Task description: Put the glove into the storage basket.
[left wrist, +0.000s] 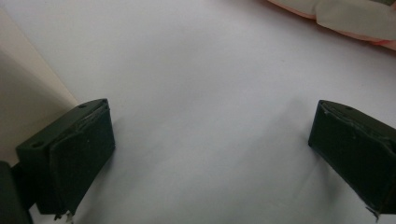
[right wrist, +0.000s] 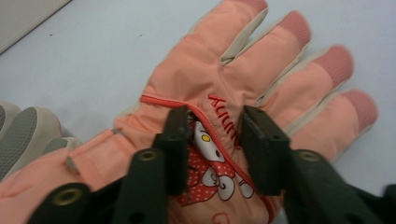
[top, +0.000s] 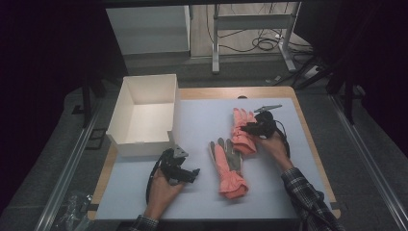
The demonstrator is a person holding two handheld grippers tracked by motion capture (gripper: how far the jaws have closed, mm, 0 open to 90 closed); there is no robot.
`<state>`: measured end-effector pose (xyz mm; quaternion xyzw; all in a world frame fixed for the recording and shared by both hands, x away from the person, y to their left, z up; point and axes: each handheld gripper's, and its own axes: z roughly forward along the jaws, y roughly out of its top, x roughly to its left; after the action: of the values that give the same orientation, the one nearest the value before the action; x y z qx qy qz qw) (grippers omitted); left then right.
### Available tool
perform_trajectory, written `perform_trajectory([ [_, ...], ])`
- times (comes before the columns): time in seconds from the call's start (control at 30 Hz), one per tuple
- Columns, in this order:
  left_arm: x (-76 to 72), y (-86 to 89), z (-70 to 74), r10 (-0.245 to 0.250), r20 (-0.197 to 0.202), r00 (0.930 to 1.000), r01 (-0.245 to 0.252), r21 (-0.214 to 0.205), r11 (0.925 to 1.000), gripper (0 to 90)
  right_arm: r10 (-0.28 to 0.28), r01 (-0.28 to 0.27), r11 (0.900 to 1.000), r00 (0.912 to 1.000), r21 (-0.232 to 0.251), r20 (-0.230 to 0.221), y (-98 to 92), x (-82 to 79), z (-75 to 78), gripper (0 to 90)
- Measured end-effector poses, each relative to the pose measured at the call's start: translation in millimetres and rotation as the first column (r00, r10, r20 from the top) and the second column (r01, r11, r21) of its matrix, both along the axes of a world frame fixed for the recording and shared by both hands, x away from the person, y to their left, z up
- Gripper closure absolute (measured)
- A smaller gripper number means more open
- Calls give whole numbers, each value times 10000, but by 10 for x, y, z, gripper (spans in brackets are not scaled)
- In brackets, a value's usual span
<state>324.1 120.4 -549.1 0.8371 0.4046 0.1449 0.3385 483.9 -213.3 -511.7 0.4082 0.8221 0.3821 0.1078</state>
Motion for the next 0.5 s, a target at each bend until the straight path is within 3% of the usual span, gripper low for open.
perform_trajectory([
  [0.1, 0, 0, 0, 1, 3, 10000, -1, -1, 10000, 5, 60, -53, 9997, 9996, -256, 261, 24, -39, 10, 819],
  [0.13, 0, 0, 0, 0, 1, 10000, 0, 2, 10000, 5, 45, -20, 9984, 9990, -569, 438, 48, -64, 27, 838],
  [0.23, 0, 0, 0, 4, 1, 10000, -4, -1, 10000, 5, -7, 64, 9961, 9980, -881, 639, 80, -91, 71, 851],
  [0.5, 0, 0, 0, 1, -5, 10000, -1, 5, 10000, 5, -104, 119, 9996, 9984, -273, 564, -47, -146, 260, 853],
])
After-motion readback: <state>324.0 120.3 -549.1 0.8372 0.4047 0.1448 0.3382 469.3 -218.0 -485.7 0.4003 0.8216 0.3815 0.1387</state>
